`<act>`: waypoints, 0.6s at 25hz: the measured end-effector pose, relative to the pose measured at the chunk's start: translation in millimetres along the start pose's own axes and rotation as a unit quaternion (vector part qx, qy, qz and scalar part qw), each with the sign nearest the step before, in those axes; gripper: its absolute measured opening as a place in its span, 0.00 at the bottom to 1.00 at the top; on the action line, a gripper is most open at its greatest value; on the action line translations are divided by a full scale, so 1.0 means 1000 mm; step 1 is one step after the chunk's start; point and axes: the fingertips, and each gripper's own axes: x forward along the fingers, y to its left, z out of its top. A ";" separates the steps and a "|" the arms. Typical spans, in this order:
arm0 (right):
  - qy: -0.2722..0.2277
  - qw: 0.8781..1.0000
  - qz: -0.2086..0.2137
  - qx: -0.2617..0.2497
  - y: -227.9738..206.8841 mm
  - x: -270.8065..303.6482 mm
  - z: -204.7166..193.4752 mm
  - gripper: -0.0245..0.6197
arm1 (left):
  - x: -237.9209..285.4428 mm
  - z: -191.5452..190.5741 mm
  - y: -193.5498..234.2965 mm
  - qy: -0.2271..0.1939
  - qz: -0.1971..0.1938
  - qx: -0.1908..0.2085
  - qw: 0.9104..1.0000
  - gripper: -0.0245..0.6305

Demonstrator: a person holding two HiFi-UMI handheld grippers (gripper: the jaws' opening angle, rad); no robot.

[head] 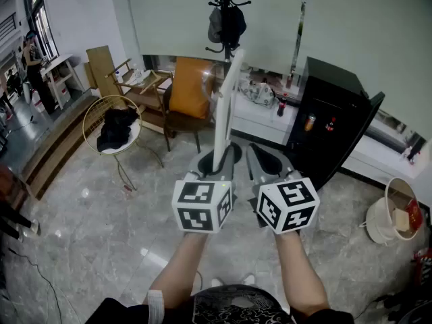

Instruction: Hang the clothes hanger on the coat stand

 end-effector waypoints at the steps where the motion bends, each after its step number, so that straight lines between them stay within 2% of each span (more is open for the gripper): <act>1: 0.001 1.000 -0.001 0.000 0.001 -0.001 -0.001 0.03 | -0.002 0.000 0.000 0.000 0.000 0.000 1.000 0.13; 10: 0.003 1.000 -0.009 -0.003 0.013 0.011 0.002 0.03 | -0.007 0.013 0.016 -0.004 -0.004 0.006 1.000 0.13; 15: 0.014 1.000 0.001 0.000 0.020 0.026 0.003 0.03 | -0.003 0.017 0.025 -0.003 -0.008 0.015 1.000 0.13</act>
